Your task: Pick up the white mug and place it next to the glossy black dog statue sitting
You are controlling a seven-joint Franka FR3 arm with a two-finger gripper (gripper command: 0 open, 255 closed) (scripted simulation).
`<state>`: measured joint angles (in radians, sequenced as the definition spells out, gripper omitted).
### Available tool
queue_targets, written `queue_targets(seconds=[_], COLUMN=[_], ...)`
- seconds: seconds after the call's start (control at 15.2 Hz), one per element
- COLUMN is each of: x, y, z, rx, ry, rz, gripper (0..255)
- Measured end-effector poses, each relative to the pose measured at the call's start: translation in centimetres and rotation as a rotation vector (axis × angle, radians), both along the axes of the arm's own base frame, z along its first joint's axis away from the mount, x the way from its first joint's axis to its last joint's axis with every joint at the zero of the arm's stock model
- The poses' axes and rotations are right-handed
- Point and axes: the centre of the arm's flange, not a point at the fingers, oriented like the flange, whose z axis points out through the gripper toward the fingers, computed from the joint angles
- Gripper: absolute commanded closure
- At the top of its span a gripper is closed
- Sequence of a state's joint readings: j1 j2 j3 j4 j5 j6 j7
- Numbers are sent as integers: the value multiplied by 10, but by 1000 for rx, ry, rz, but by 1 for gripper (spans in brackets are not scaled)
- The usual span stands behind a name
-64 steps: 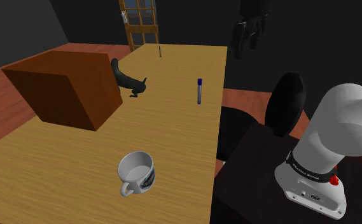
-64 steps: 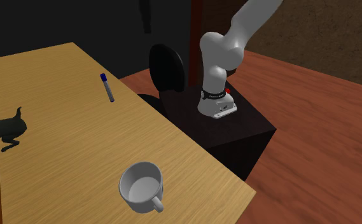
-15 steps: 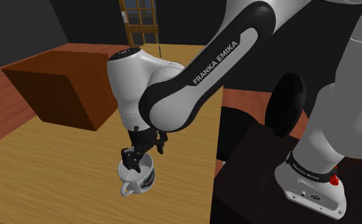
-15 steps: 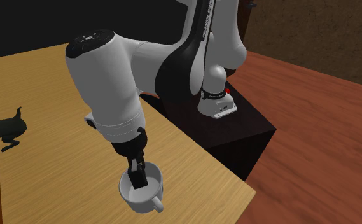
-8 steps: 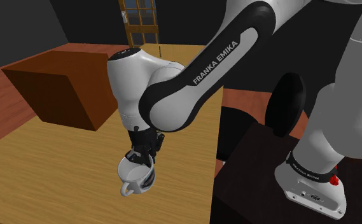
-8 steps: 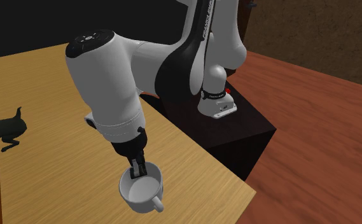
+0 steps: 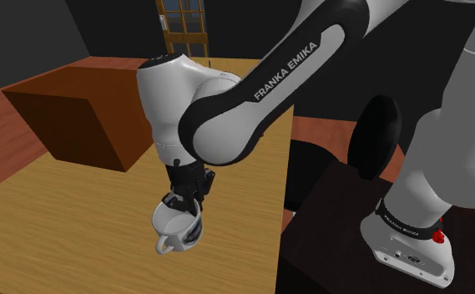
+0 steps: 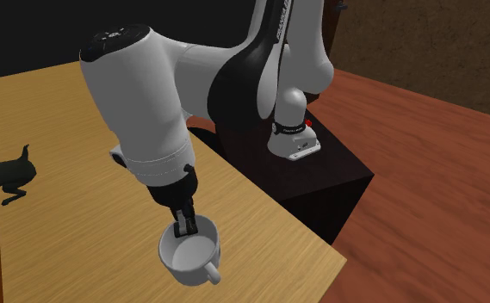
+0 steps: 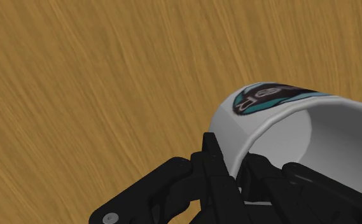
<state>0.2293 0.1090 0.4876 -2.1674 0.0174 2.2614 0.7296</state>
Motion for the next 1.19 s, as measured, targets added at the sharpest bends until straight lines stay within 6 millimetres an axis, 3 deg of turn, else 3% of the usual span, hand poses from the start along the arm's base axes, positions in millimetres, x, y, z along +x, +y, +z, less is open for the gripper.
queue_targets(seconds=[1.19], x=[0], y=[-1], z=[94], rx=[0], ry=[0], rz=[0], gripper=[255])
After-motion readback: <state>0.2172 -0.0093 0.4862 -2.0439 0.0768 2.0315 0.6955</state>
